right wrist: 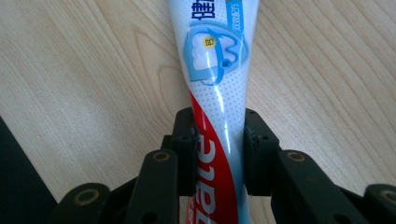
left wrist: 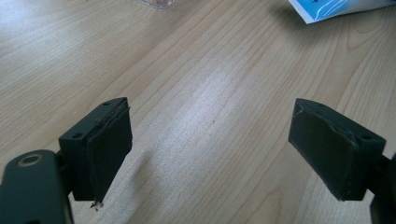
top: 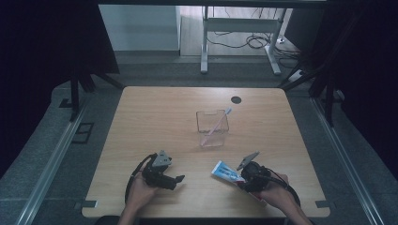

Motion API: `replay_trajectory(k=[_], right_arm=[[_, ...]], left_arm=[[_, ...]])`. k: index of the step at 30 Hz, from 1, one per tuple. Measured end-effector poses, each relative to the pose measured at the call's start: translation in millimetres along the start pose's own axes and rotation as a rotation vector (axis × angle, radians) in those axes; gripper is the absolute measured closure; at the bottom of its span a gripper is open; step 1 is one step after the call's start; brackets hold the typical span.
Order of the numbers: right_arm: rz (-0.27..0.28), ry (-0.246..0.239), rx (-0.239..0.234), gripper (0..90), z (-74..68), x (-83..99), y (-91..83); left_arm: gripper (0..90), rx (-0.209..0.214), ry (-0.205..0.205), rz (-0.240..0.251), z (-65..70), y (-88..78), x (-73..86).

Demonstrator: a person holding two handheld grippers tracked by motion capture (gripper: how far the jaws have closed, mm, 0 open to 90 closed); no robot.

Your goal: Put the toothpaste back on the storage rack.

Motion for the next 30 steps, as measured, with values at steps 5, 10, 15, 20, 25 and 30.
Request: replay_trajectory(k=[5, 10, 15, 20, 25, 30], right_arm=[[0.01, 0.005, 0.003, 70.8, 0.8, 0.5, -3.4], [0.028, 0.008, 0.003, 70.7, 0.9, 0.4, -7.6], [0.048, 0.016, 0.002, 70.7, 1.7, 0.0, -11.3], [0.07, 0.025, -0.001, 70.7, 2.7, -1.1, -15.5], [0.09, 0.025, 0.002, 70.7, 4.4, -3.3, -20.7], [0.113, 0.028, 0.0, 70.8, 5.6, -6.5, -27.5]], left_arm=[[13.3, 0.002, 0.003, -0.008, 0.0, 1.2, 1.7], [13.2, 0.008, -0.008, -0.008, -0.1, 2.2, 2.7], [12.9, 0.013, -0.006, -0.005, 0.0, 2.5, 3.3], [12.8, 0.013, -0.01, -0.003, -0.2, 2.9, 3.9], [12.7, 0.01, -0.005, -0.014, -0.6, 4.1, 5.2], [12.7, 0.001, -0.003, -0.022, -0.7, 4.8, 5.7]])
Point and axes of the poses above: each handheld gripper's, and its own axes: y roughly forward along the jaws, x roughly out of its underside, z roughly to its right, the point moved 6 cm from there along y, roughly forward along the jaws, and after that the axes turned 9 degrees about -x, right-handed, at the moved point
